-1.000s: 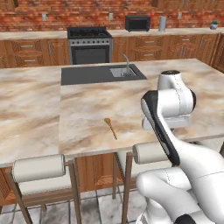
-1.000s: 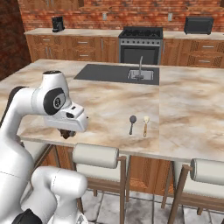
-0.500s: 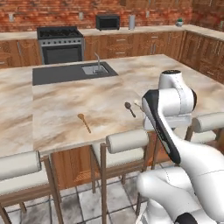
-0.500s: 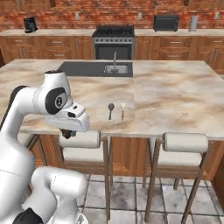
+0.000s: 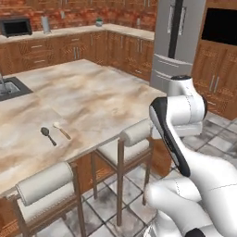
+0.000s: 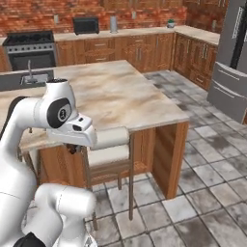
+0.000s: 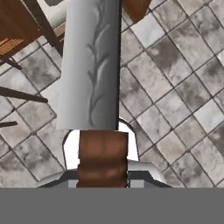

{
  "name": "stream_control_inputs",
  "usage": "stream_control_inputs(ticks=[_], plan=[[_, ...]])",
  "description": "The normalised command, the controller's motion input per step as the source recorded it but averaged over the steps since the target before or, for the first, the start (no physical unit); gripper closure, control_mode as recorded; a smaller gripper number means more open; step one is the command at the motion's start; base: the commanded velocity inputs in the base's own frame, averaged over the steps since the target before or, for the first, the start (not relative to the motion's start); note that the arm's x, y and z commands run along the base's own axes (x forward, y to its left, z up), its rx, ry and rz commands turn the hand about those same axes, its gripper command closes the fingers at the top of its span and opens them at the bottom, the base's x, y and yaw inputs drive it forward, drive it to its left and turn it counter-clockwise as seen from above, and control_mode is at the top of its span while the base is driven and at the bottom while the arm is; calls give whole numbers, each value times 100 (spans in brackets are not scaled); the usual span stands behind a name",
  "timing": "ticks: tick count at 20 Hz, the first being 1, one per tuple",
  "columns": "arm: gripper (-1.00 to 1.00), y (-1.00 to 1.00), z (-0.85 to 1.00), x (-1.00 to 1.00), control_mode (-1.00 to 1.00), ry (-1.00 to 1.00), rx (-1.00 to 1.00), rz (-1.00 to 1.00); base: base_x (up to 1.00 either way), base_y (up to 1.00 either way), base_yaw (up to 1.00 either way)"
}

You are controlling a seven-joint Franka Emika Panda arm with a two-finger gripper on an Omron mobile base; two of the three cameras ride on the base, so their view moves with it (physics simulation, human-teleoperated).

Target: Pick up the metallic utensils from the counter and place them in the open drawer. Make sure not to pick up any wooden utensils.

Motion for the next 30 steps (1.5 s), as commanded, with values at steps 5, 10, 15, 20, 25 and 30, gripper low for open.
stream_control_inputs(ticks=[5,10,15,20,25,30], plan=[[100,0,0,0,100,0,0,0,44,-100,-17],[100,0,0,0,100,0,0,0,83,-100,0],[100,0,0,0,100,0,0,0,75,-100,8],[100,0,0,0,100,0,0,0,10,-100,6],[100,0,0,0,100,0,0,0,5,-100,-7],[100,0,0,0,100,0,0,0,4,-100,-3]])
